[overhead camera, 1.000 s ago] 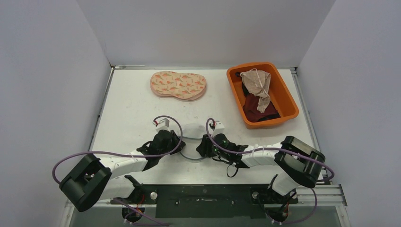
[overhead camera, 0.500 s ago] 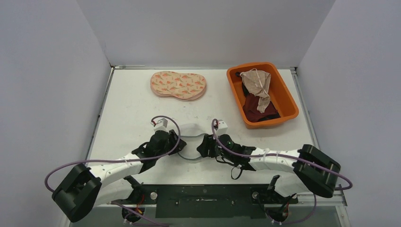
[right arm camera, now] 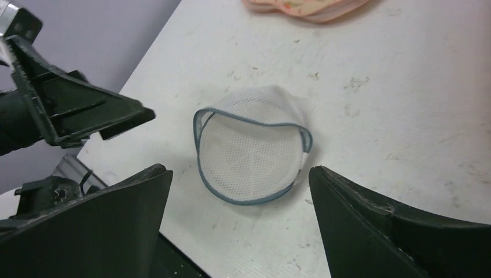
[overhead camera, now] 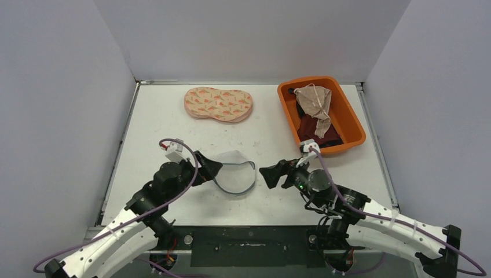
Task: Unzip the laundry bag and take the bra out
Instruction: Reset both arms
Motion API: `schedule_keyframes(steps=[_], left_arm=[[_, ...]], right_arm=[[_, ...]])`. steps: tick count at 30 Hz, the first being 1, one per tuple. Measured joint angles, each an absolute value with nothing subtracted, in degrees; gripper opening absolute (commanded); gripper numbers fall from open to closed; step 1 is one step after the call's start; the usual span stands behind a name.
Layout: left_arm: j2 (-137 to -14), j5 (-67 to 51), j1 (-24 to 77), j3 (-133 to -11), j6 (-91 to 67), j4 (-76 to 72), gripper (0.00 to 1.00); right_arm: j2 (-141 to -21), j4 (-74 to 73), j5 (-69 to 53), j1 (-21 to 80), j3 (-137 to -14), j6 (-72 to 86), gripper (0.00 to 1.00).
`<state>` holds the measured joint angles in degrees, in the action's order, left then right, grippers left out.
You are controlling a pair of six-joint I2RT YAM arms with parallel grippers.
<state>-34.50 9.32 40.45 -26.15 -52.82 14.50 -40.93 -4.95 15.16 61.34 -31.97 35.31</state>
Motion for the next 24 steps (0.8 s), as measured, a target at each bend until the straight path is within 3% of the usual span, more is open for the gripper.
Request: schedule_keyframes(steps=[11, 24], left_arm=[[-28.03, 24.51, 40.4, -39.62, -51.72, 33.52, 0.96], [-20.8, 33.8, 40.4, -36.58, -50.39, 40.29, 0.96]], right_arm=[[-18.63, -13.02, 34.68, 61.34, -31.0, 43.53, 0.9], [-21.76, -19.97, 42.52, 61.34, -30.0, 45.08, 0.9]])
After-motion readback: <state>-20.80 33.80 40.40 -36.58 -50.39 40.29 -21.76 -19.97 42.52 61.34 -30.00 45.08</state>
